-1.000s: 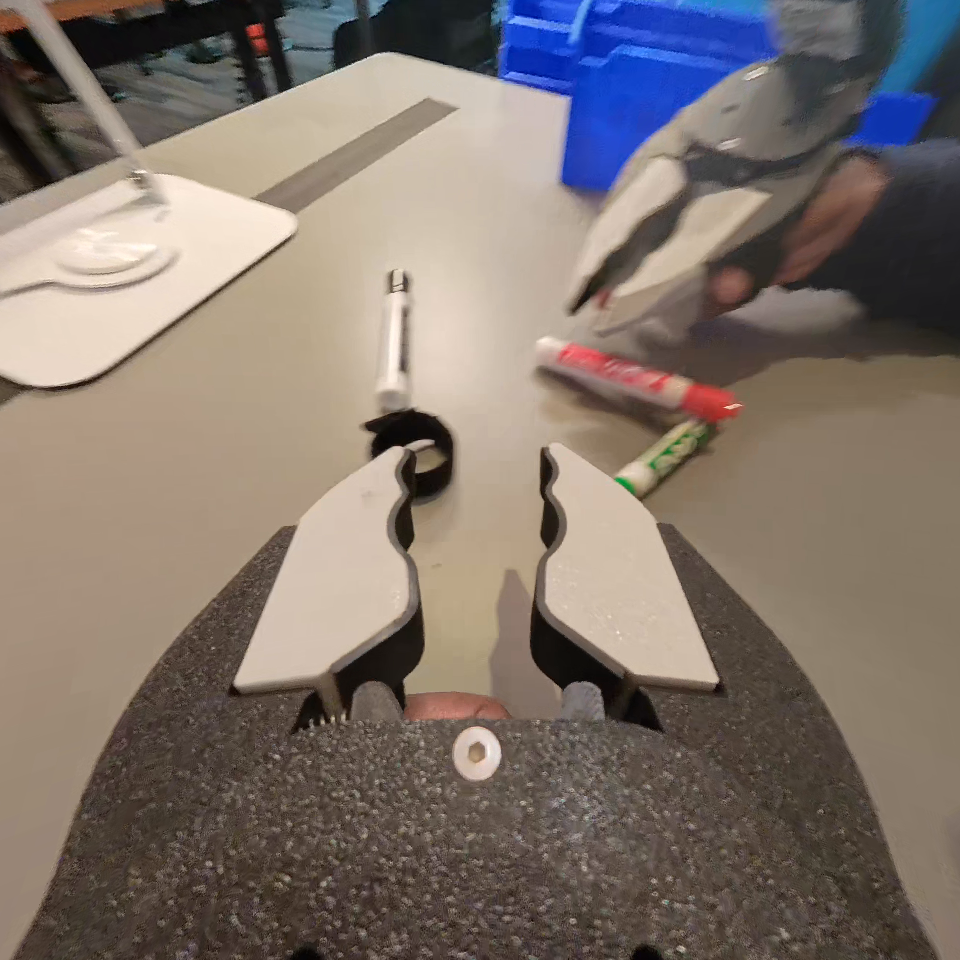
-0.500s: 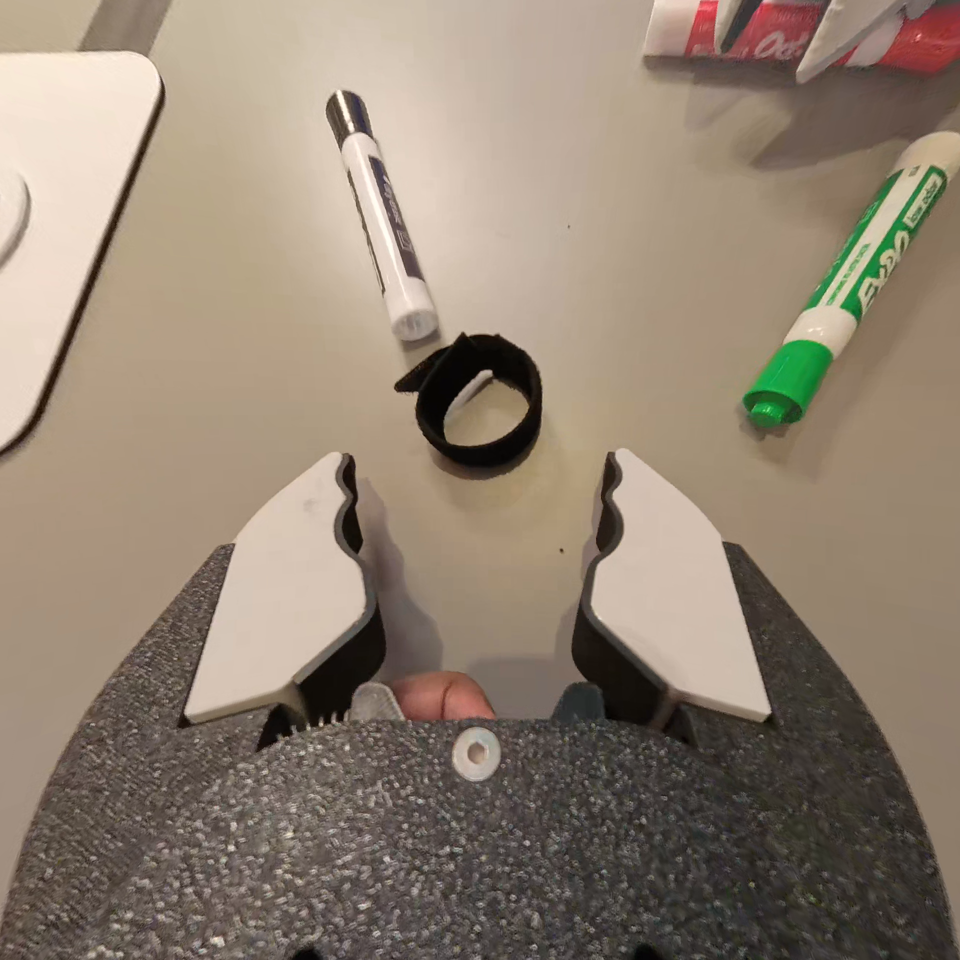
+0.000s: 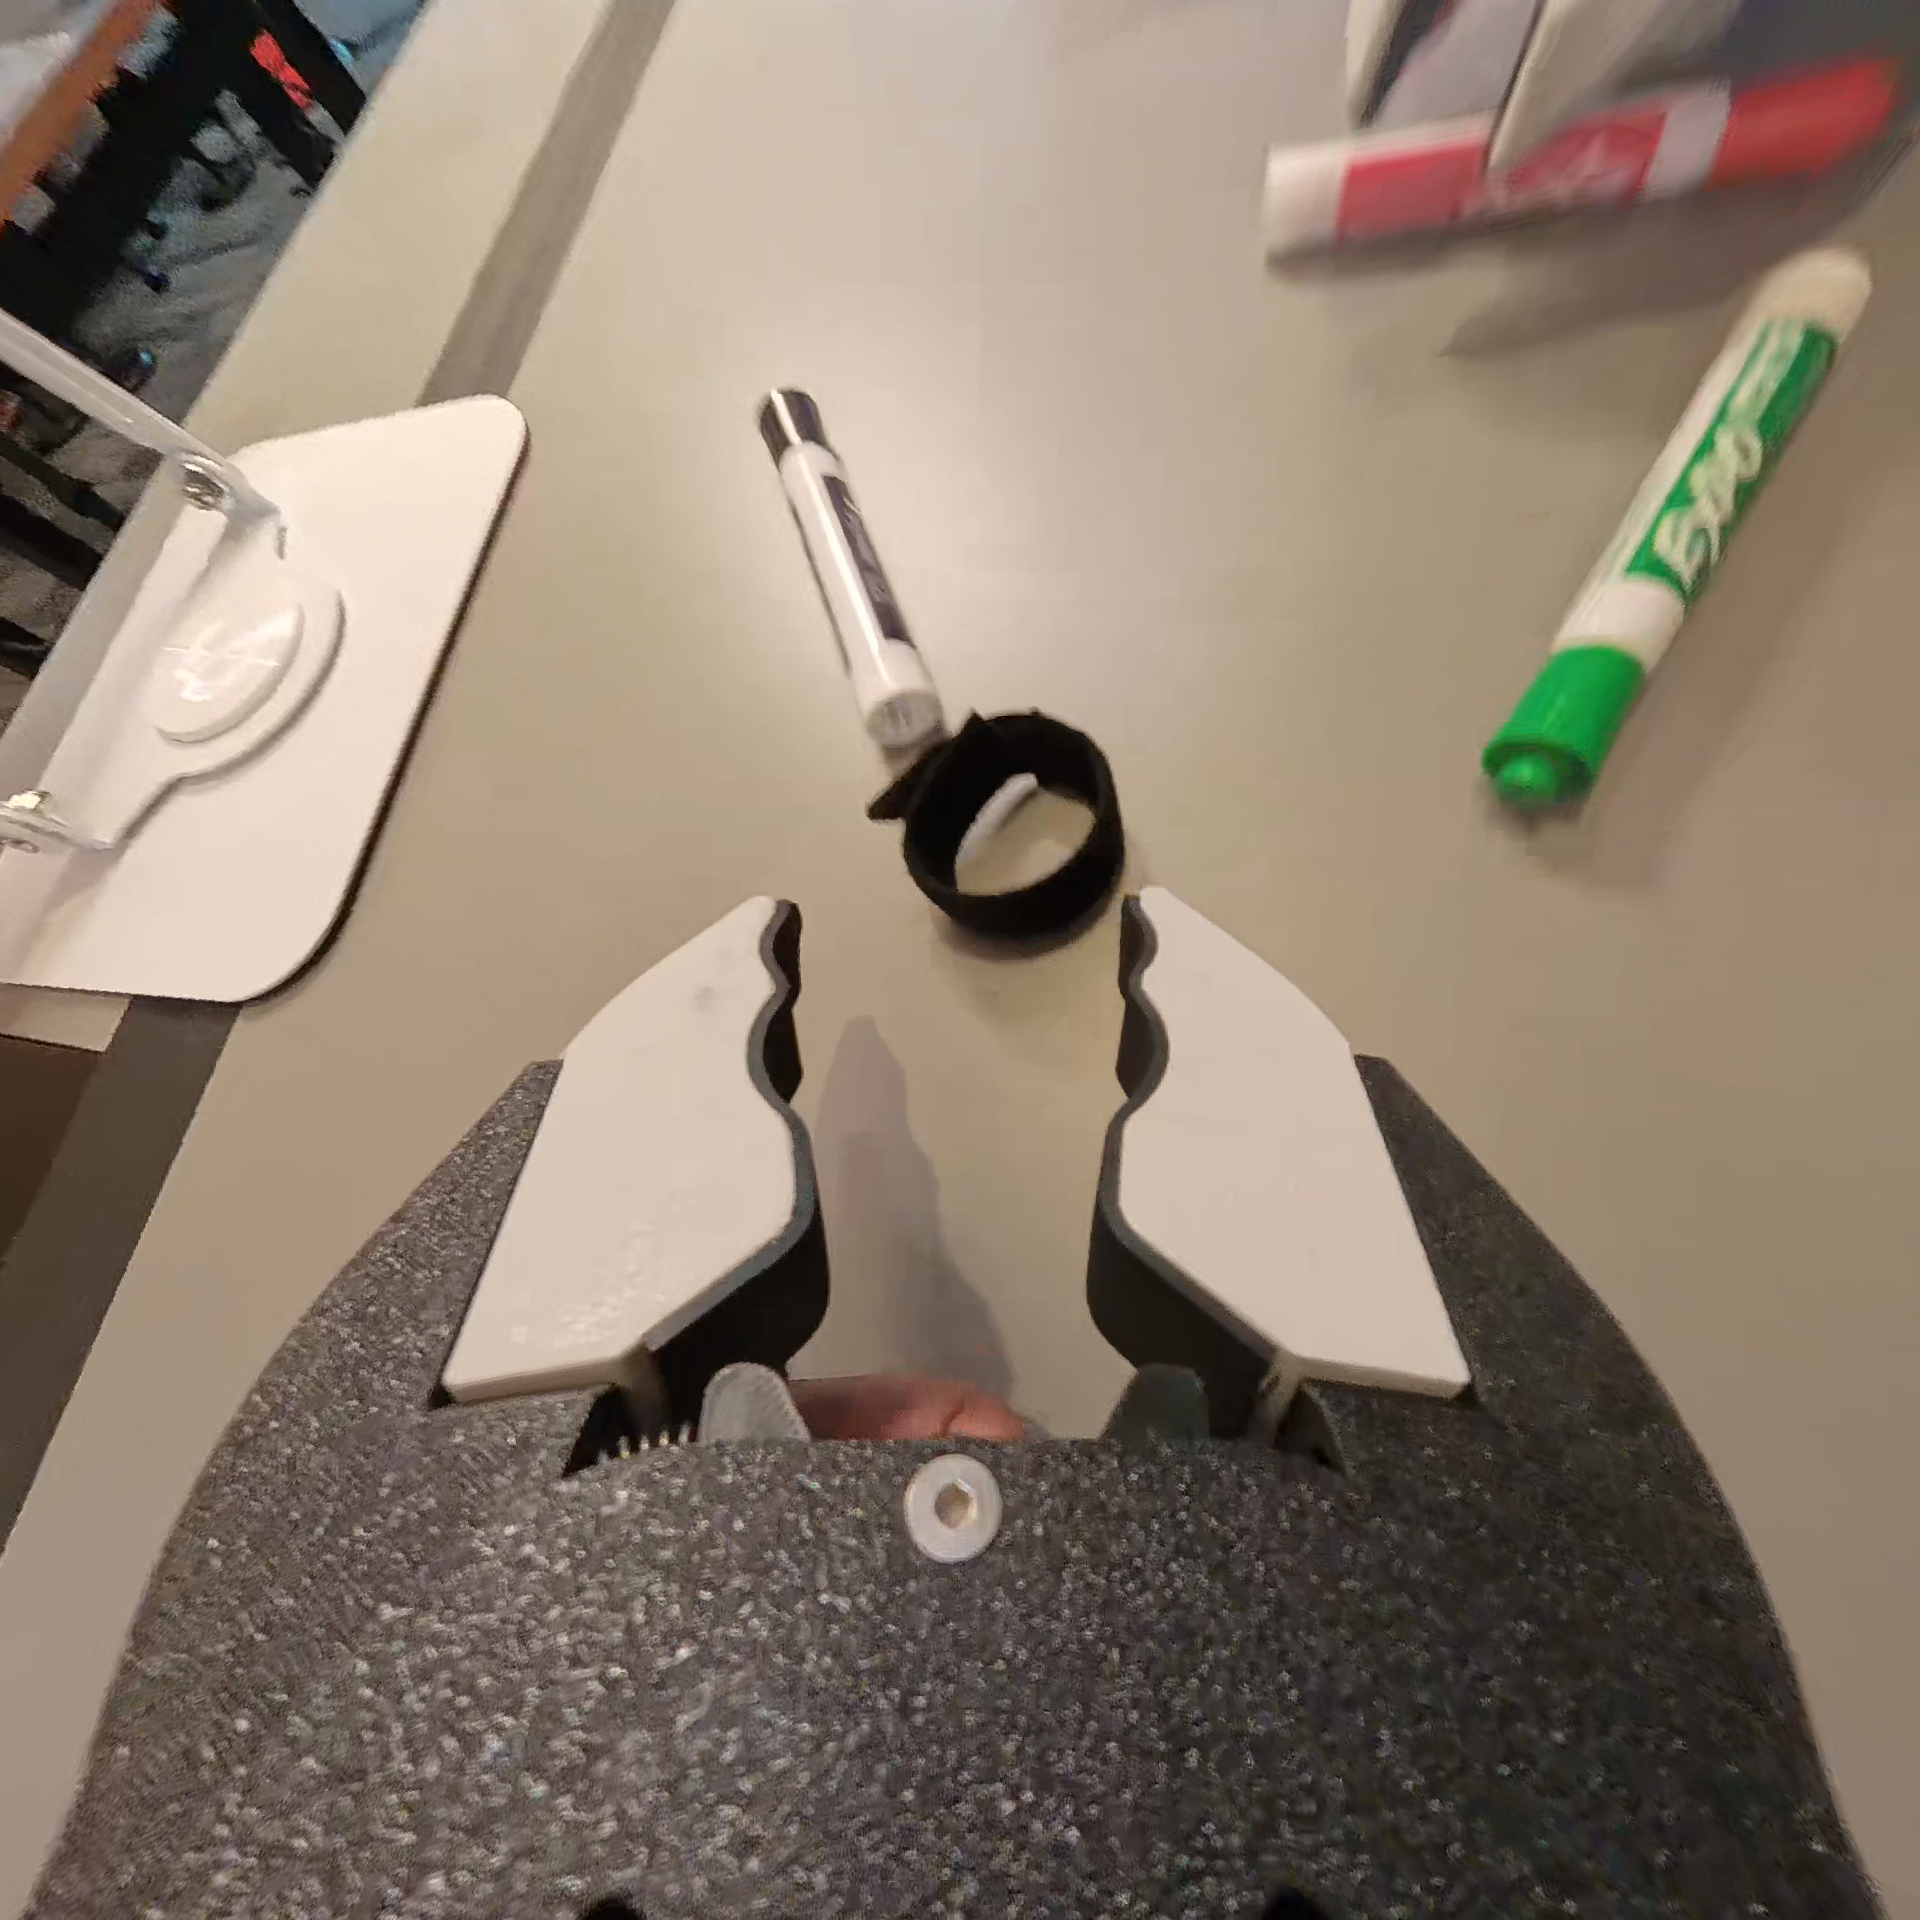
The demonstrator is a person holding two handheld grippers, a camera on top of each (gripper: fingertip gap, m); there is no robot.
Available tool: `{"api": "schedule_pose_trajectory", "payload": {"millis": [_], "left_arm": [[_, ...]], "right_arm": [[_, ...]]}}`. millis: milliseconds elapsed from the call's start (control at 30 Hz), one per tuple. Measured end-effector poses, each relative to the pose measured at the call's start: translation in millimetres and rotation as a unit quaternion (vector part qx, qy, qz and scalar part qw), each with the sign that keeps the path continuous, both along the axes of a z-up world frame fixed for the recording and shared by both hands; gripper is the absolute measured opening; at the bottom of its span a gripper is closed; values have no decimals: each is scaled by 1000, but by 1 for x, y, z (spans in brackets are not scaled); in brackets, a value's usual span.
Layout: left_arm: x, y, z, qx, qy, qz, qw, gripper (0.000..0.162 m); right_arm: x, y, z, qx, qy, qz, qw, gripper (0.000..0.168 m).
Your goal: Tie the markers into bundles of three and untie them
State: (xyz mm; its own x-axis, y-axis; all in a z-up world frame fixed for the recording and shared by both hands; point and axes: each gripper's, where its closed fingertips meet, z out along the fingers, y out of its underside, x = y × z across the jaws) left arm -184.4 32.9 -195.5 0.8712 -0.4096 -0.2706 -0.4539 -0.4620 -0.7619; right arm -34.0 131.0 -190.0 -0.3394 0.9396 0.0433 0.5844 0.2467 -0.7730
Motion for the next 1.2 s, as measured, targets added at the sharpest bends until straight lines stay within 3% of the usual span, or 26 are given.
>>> {"api": "schedule_pose_trajectory", "payload": {"millis": [233, 433, 567, 767, 900, 1200], "left_arm": [[24, -5, -3, 36, 110, -110, 987, 42], [22, 5, -12, 6, 166, -113, 980, 38], [18, 7, -21, -21, 181, -104, 978, 20], [13, 9, -20, -20, 186, -68, 980, 3], [19, 7, -12, 5, 155, -40, 987, 3], [58, 3, 28, 71, -82, 4, 994, 3]], "right_arm": [[26, -17, 3, -9, -3, 65, 998, 27], [46, -8, -6, -4, -50, 21, 999, 29], [58, 10, -21, 21, -88, -49, 995, 33], [62, 5, -29, 30, -120, -56, 991, 34], [64, 3, -32, 61, -127, -47, 989, 28], [57, -9, -29, 22, -119, -4, 993, 22]]}}
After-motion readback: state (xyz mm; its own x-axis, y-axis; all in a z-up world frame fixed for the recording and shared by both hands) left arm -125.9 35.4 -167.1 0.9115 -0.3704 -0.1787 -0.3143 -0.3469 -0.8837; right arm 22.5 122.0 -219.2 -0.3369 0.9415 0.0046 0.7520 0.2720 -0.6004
